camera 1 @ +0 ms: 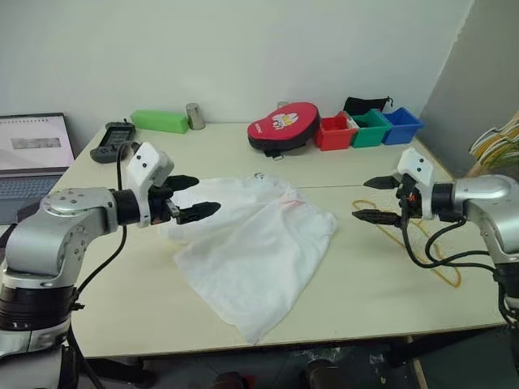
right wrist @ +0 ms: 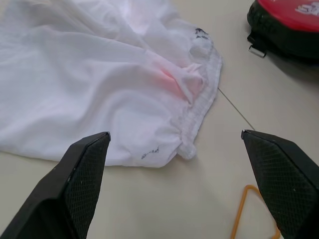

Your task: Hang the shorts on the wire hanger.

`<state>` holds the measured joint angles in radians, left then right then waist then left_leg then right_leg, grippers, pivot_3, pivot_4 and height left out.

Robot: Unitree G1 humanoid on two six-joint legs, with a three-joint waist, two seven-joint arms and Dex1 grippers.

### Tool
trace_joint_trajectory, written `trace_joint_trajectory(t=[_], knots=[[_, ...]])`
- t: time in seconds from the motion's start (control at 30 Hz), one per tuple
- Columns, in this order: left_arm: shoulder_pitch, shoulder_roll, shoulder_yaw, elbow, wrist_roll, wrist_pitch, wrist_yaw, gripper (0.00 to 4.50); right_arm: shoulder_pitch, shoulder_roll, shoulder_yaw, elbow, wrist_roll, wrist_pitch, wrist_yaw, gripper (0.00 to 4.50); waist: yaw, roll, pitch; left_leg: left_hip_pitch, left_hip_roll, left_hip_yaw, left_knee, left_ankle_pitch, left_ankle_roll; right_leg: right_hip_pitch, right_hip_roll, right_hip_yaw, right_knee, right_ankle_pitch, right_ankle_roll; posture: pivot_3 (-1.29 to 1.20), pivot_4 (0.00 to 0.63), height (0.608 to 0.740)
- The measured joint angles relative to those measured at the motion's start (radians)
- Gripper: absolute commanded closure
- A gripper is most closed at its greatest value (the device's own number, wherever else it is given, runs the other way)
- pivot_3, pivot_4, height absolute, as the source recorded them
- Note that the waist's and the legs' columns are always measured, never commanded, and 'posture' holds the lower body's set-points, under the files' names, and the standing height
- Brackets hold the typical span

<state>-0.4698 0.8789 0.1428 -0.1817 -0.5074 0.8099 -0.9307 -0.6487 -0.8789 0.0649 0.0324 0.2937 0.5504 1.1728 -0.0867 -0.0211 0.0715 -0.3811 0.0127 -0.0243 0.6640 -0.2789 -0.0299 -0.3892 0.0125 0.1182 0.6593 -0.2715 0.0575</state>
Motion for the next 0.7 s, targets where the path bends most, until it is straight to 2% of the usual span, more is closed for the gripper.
trace_joint_trajectory(t=[0.5,0.7], knots=[[0.044,0.0,0.001,-0.04,-0.006,-0.005,0.003,0.0,-0.005,0.029,0.039,0.042,-0.039,-0.065,0.006,0.04,0.005,-0.001,0.0,0.0,0.0,-0.001,0.001,0.0,0.0,-0.001,0.0,0.0,0.004,0.001,-0.001,0.0,0.0,0.74],[0.106,0.0,0.003,-0.108,-0.045,0.035,0.012,0.0,-0.007,0.033,0.11,0.12,-0.124,-0.213,0.026,0.04,0.003,-0.001,-0.001,0.001,0.0,0.0,0.001,0.0,0.0,-0.001,0.0,0.0,0.004,0.001,-0.001,0.0,0.0,0.74]])
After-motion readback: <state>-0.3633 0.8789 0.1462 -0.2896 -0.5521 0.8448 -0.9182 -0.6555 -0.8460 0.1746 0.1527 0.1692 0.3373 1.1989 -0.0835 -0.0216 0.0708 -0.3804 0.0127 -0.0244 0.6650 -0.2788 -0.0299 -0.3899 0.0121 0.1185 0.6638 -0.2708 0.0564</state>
